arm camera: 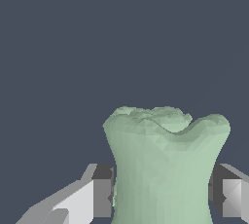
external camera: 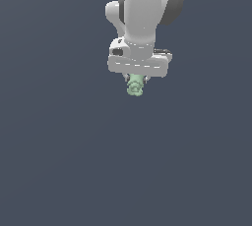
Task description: Pick up the object and move it to a goal position.
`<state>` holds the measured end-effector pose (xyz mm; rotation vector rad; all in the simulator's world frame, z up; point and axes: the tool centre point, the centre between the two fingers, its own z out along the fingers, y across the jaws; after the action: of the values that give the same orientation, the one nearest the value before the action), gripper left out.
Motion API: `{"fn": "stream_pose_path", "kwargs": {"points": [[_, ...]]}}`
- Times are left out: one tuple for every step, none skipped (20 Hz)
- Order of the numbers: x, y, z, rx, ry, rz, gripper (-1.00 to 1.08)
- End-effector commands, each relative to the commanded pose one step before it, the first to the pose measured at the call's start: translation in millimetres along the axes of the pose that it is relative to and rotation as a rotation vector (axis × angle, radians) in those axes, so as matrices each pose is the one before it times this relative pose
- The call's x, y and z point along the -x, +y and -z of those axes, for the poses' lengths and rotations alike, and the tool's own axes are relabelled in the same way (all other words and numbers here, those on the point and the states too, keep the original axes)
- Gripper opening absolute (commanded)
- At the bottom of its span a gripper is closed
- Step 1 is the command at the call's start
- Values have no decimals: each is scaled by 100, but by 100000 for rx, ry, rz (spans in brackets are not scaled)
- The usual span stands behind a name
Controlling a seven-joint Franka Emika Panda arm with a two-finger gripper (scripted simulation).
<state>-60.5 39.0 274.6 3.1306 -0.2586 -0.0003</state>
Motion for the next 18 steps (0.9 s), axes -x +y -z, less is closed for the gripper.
{"fn": "stream_pose_path", "kwargs": {"points": [[1292,-9,2536,35,24,-1,-100],[481,-7,989,0,0,0,-100],[464,-8,960,0,0,0,-100],[445,-9,929,0,0,0,-100],[427,-10,897,0,0,0,-100],[408,-10,863,0,0,0,-100],[388,-11,828,0,0,0,-100],[367,-12,790,0,0,0,-100],[345,-13,750,0,0,0,-100],[321,-13,707,0,0,0,-100],[297,-14,661,0,0,0,-100],[270,-15,611,0,0,0,-100],[243,-15,557,0,0,0,-100],[216,-15,502,0,0,0,-100],[189,-14,448,0,0,0,-100],[164,-14,394,0,0,0,-100],[140,-13,340,0,0,0,-100],[117,-11,287,0,0,0,-100]]}}
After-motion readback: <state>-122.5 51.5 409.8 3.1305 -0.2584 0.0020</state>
